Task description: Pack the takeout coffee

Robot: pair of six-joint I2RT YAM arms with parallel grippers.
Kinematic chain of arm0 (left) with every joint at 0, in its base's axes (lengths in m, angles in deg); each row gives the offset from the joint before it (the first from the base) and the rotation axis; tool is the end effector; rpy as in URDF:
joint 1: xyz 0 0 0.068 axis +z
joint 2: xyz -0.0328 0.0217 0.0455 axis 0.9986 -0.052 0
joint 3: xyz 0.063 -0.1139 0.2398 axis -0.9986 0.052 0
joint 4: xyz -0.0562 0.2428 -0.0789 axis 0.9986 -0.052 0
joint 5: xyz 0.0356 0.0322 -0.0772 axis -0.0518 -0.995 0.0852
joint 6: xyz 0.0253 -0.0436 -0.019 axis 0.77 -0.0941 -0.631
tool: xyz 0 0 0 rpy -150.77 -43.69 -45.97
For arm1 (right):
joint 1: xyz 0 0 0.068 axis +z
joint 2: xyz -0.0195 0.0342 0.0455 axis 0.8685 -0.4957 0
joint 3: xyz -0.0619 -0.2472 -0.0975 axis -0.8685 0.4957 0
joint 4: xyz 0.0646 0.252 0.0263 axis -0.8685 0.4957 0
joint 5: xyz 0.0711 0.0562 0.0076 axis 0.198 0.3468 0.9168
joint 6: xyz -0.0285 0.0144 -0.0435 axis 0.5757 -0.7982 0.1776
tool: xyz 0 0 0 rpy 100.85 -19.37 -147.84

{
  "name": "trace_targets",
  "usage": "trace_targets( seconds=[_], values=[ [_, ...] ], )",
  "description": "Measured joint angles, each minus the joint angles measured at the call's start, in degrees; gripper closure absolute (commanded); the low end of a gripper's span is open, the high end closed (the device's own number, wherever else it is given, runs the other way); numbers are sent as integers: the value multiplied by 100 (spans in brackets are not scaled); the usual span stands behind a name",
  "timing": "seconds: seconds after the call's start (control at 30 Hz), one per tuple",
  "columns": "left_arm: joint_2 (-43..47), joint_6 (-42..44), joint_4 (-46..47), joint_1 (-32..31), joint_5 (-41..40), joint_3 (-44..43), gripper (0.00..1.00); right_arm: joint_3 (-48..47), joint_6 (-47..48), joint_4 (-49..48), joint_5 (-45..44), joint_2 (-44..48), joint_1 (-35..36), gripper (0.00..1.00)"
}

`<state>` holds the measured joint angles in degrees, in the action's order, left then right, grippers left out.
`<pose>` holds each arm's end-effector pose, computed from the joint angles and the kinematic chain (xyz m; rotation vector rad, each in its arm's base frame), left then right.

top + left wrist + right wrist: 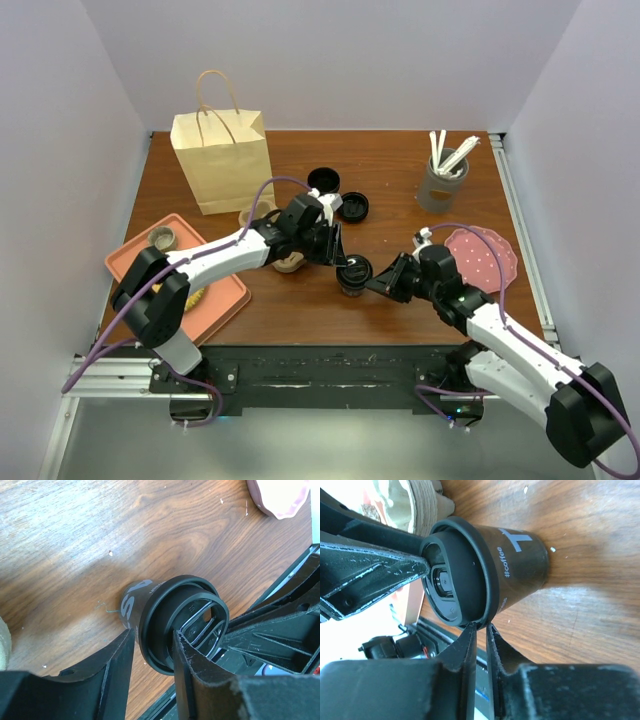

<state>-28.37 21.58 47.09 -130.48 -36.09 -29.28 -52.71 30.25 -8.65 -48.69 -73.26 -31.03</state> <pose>0.2490 -0.2484 0.2227 0.3182 2.5520 -0.8972 0.1600 0.1001 0.1941 0.4419 2.3651 1.0822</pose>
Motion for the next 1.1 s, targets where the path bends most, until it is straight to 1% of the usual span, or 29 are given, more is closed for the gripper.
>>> trace_targets(
  seconds=[0.03, 0.17, 0.43, 0.63, 0.77, 0.8, 0.87, 0.9, 1.0, 1.1],
  values=[
    [2, -13, 13, 0, 0, 9, 61, 31, -4, -17, -46, 35, 0, 96],
    [-9, -50, 66, -7, 2, 42, 61, 203, -177, -170, -192, 142, 22, 99],
    [-87, -140, 160, 0, -33, 70, 62, 514, -527, -627, -328, 201, 44, 100],
    [-153, -146, 190, 35, -181, 2, 62, 378, -680, -743, -625, -101, 302, 99],
    [-160, -184, 229, 61, -350, -13, 62, 160, -732, -730, -850, -400, 459, 93],
    [-160, -188, 236, 63, -374, -13, 62, 109, -730, -688, -905, -422, 479, 88],
    [-157, -192, 245, 63, -393, -26, 61, -13, -684, -472, -1008, -396, 511, 83],
    [-155, -192, 249, 59, -396, -42, 61, -98, -638, -334, -1075, -367, 527, 78],
    [-162, -186, 125, 37, -391, -179, 60, -507, -323, 417, -1364, -249, 533, 69],
    [-295, -129, -269, 9, -446, -507, 59, -1003, -42, 1154, -1528, -225, 525, 66]
  ],
)
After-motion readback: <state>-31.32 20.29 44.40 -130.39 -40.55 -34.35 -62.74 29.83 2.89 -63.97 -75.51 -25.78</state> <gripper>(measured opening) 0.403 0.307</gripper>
